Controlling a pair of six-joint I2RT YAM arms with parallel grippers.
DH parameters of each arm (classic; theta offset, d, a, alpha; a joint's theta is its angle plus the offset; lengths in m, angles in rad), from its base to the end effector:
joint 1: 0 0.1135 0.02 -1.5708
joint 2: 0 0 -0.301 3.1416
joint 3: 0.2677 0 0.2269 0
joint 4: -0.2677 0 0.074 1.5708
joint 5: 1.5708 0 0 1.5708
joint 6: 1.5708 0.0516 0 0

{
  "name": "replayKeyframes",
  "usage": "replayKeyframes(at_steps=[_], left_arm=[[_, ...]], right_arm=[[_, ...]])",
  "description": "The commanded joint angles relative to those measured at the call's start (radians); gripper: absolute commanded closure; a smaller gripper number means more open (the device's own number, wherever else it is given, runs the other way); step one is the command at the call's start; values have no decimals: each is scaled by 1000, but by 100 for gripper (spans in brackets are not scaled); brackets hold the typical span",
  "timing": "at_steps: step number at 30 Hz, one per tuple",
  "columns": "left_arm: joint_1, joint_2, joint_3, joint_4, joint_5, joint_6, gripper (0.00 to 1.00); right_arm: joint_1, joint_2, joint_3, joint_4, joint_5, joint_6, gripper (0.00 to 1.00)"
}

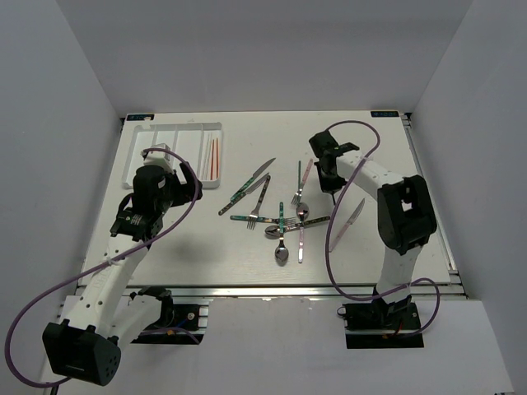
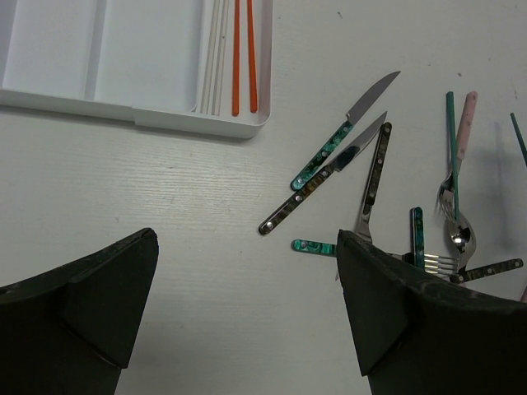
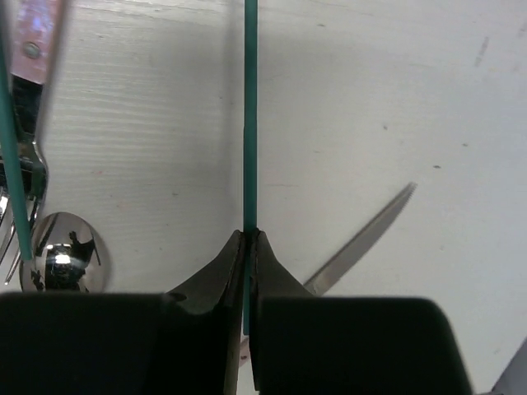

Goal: Sort the eating utensils into containers

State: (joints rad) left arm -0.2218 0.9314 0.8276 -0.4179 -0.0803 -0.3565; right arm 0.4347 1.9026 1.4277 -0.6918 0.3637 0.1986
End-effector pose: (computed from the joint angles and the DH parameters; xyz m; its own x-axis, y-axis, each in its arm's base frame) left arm 0.1697 -0.0340 0.3296 -0.5084 -0.2419 -0.8264 -0.0277 0.9638 -0.2651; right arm 0.3598 0.1468 0.2390 -0.8702 -0.2007 -0.4500 -0.0969 0.9651 -0.2431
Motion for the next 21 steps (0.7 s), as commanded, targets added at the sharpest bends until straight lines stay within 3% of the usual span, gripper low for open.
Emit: replayKeyframes(at_steps=[1, 6, 9, 12, 13, 14, 16, 19, 21], left_arm=[[-2, -11, 15, 11, 20, 2, 2], [-2, -9, 18, 18, 40, -10, 2], [-4, 9, 19, 69, 187, -77, 2], [-5, 23, -89, 371, 504, -305, 2], [-13, 26, -135, 651, 558, -402, 2], [-40, 49, -174, 771, 591, -565, 2], [-85, 89, -214, 957, 582, -645, 2], [-192, 177, -144, 909, 476, -604, 2], [-224, 226, -116, 884, 415, -584, 2]], right_arm=[[-1, -94, 57, -51, 102, 15, 100], [-1, -157, 76, -77, 94, 36, 100], [10, -244, 21, 19, -109, 38, 100], [41, -361, -65, 227, -415, 65, 100], [48, -428, -144, 300, -501, 85, 100], [55, -460, -189, 377, -631, 116, 100], [85, -549, -306, 607, -712, 231, 100], [131, -579, -340, 743, -755, 338, 100], [160, -568, -325, 742, -750, 369, 100]])
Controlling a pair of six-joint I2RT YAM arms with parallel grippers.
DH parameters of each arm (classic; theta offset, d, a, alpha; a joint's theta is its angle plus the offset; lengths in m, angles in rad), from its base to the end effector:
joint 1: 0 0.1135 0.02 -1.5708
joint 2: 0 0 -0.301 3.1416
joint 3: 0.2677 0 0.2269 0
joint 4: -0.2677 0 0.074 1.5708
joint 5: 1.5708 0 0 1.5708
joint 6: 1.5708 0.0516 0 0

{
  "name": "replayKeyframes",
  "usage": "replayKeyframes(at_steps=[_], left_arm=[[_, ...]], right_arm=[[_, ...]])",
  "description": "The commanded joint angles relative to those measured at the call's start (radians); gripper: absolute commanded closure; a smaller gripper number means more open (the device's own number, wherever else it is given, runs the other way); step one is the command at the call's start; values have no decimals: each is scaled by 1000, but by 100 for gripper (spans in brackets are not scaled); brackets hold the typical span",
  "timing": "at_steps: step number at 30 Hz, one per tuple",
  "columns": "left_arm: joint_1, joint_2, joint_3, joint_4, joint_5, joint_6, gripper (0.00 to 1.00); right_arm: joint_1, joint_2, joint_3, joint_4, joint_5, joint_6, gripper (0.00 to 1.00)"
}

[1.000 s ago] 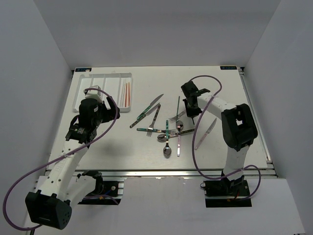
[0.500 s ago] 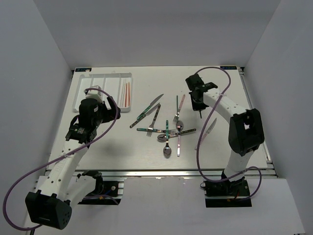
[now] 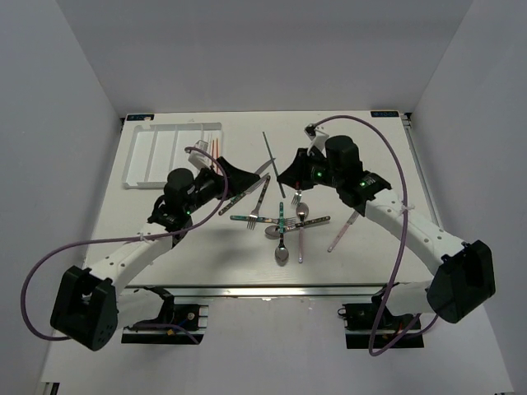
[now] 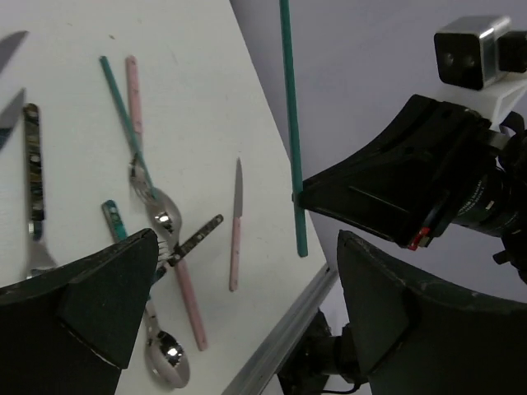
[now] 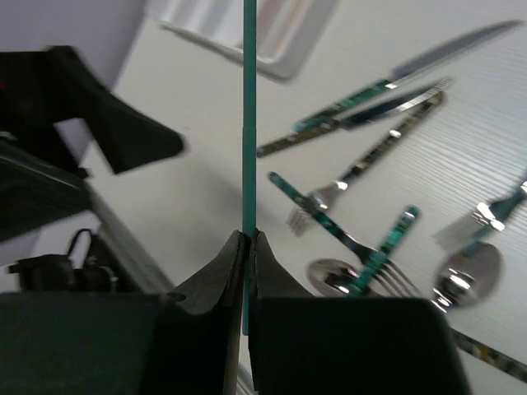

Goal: Sort the eating utensils into containers

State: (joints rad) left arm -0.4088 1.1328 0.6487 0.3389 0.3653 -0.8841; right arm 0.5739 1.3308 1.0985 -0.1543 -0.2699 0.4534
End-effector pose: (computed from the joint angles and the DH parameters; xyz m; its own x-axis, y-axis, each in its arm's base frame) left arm 0.2082 -0.1103 0.3197 -0.6221 -0.5177 -0.5873 0.3384 0.4988 -0.7980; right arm 0.2359 0.1689 0.3673 -0.6047 0.1118 -0.7886 -0.5181 0.6967 0.4961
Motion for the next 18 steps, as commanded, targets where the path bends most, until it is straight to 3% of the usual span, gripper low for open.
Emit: replayKeyframes(at_steps=[1, 4, 8, 12, 13, 15, 16, 18], left_arm=[[-38, 39, 74, 132, -41, -65, 2], [-39, 84, 100, 143, -54, -72, 7], [-39, 119, 117, 160, -55, -79, 21], [-39, 136, 115, 196, -46, -87, 23], [-39, 149, 117, 212, -40, -90, 36], [-39, 162, 124, 218, -26, -90, 50], [-39, 168, 129, 221, -22, -90, 70], [-39, 183, 155, 201, -26, -72, 88]], right_arm=[[32, 8, 9, 225, -120, 123, 100], [63, 28, 24, 242, -129, 142, 100], [99, 60, 60, 233, -144, 139, 100], [110, 83, 70, 231, -147, 142, 100], [113, 88, 70, 233, -150, 142, 100], [115, 94, 77, 236, -155, 140, 100], [118, 96, 78, 236, -155, 140, 100], [118, 96, 77, 231, -143, 130, 100]])
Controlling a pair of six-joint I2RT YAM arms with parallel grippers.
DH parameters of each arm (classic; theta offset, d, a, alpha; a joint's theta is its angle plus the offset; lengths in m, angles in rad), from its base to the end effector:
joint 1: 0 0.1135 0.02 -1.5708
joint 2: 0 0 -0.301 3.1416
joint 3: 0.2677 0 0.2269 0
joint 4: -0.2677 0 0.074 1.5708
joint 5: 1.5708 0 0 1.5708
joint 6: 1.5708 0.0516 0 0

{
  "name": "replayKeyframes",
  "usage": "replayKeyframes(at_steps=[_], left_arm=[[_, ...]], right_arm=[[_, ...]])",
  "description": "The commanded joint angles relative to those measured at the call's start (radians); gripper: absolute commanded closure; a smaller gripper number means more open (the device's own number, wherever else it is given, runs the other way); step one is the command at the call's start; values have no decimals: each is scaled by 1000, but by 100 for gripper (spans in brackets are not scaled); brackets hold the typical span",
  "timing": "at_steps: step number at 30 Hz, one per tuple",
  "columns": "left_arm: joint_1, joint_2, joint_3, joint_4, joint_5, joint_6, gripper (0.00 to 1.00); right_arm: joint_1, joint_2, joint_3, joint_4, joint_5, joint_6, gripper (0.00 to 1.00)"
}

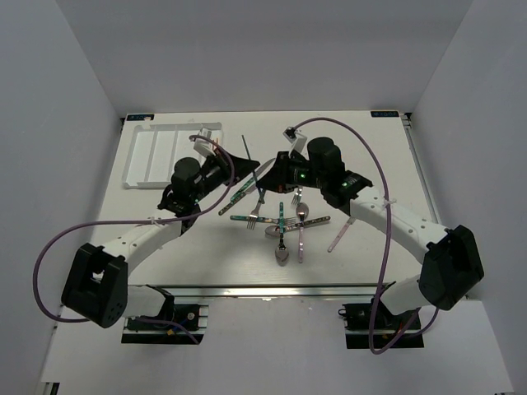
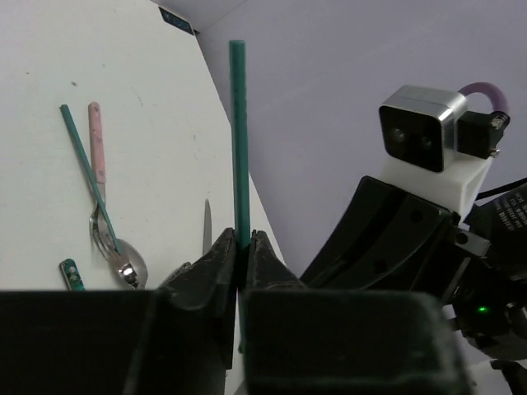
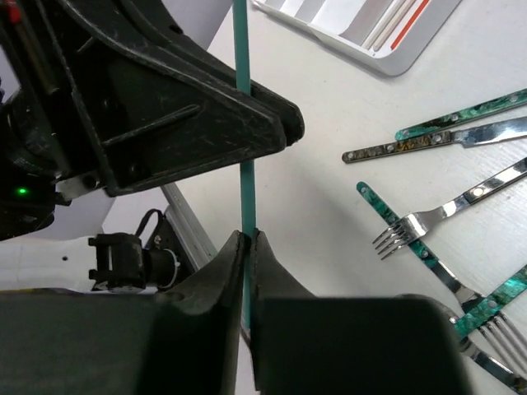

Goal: Sort the eating utensils into containers

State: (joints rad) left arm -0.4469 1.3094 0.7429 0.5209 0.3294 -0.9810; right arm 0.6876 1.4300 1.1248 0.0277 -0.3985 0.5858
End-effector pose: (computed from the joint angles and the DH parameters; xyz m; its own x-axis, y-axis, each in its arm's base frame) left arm 0.2469 -0.1368 0.3319 -0.6049 -0.5821 -0.5434 0.3554 0.4133 -0.8384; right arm 0.2357 0.2195 0.3697 -0.6592 0.1179 -0.7426 -0.6107 0.4922 0.6203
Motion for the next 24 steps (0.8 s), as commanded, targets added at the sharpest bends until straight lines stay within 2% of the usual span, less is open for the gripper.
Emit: replayKeyframes(at_steps=[1, 2, 3, 4, 5, 6, 7, 9, 10, 13, 17, 24], left_arm=[[-1, 8, 76, -48, -1, 45, 95], [0, 11, 104, -114, -28, 124, 100], [1, 17, 200, -216, -141, 187, 100], [1, 34, 269, -454, -235, 346, 100], [5, 60, 344, -572, -345, 423, 100], [13, 155, 422, -672, -542, 492, 100], [22, 216, 576, -817, -602, 610, 100], [66, 397, 718, -939, -723, 701, 100], [94, 451, 827, -952, -736, 770, 100], [151, 624, 991, -946, -725, 847, 100], [208, 786, 1153, -993, -678, 855, 100], [221, 827, 1101, -909, -629, 871, 100]], right_arm=[[3, -14, 41, 44, -8, -9, 86], [-2, -23, 33, 34, 44, -12, 68], [-8, -40, 23, 17, 85, -21, 15], [-16, -78, -11, -18, 136, -26, 11], [-37, -100, -32, -26, 241, -29, 11], [-49, -121, -54, -64, 286, -30, 11], [-63, -158, -77, -84, 320, -30, 11], [-102, -199, -135, -91, 342, -35, 11], [-111, -210, -149, -95, 339, -49, 11], [-126, -247, -172, -147, 360, -89, 11], [-132, -295, -201, -170, 380, -135, 11], [-138, -296, -232, -172, 380, -170, 11]])
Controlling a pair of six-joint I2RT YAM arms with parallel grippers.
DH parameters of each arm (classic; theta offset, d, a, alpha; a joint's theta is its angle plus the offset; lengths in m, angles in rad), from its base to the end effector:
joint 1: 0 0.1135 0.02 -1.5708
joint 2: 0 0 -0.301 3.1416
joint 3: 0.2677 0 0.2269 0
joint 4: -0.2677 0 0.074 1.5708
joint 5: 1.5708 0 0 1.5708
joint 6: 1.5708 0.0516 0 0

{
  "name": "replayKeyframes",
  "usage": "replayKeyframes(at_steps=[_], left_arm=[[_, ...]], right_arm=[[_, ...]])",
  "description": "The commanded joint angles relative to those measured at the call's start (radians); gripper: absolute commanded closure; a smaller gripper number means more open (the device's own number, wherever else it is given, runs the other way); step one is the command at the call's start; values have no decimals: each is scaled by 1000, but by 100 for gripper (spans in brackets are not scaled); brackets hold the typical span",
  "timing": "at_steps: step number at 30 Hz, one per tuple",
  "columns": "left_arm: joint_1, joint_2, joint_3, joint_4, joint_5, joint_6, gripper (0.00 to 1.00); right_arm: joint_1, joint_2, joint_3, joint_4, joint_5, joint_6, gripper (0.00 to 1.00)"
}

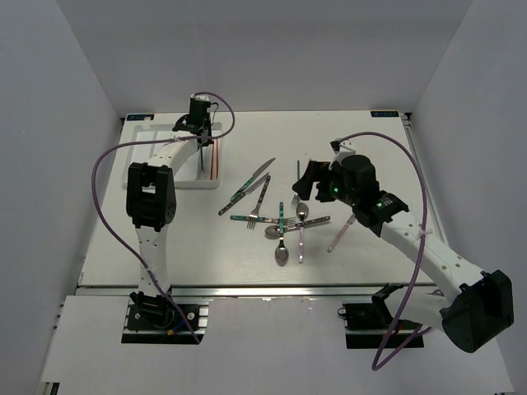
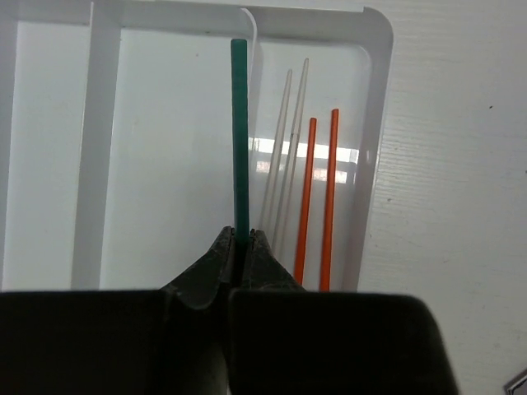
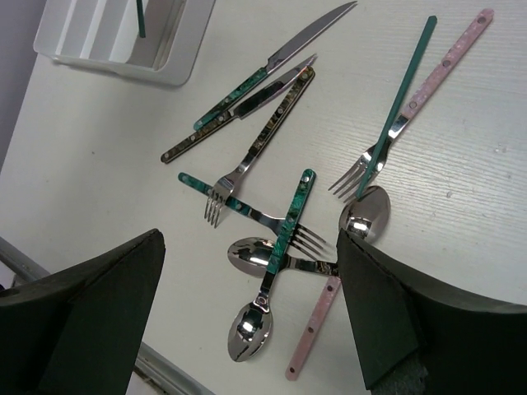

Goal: Sort the eating utensils into containers

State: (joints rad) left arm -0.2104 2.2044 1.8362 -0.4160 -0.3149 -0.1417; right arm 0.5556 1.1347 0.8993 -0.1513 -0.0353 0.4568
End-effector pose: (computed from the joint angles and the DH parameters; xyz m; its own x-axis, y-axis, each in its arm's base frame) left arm 0.5032 -0.0911 0.2464 -0.6815 0.0082 -0.7318 -0.1132 0.9867 0.1166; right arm 0.1995 0.1260 0.3463 -0.5323 0.1884 -0.8253 -0.3567 0.8343 0.4205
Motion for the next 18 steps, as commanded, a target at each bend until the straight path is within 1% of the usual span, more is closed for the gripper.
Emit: replayKeyframes(at_steps=[1, 2, 4, 5, 7, 8, 11, 15, 17, 18], left_arm=[[-14, -66, -5, 35, 16, 24, 100], [-14, -68, -17, 42, 29, 21, 98], [-15, -64, -41, 48, 36, 2, 90], [-14, -64, -48, 49, 46, -2, 82], [-14, -77, -70, 51, 66, -24, 72], [-14, -87, -80, 51, 69, -29, 63], [-14, -141, -121, 49, 65, -41, 57], [-14, -222, -121, -26, 36, -59, 39], [-17, -270, -115, -62, 43, -78, 38], [-23, -296, -112, -82, 45, -103, 34]], right_arm=[[-6, 3, -7, 7, 9, -40, 11], [-8, 8, -8, 12, 6, -41, 11], [-6, 20, -7, 18, -1, -40, 11], [-8, 26, -5, 21, -3, -41, 11], [-8, 51, 13, 21, 1, -46, 11], [-8, 62, 21, 18, 3, -49, 11], [-8, 120, 79, -8, 31, -64, 11], [-8, 238, 176, -40, 84, -75, 11], [-8, 347, 272, -99, 147, -79, 11], [-8, 387, 308, -117, 187, -86, 11]])
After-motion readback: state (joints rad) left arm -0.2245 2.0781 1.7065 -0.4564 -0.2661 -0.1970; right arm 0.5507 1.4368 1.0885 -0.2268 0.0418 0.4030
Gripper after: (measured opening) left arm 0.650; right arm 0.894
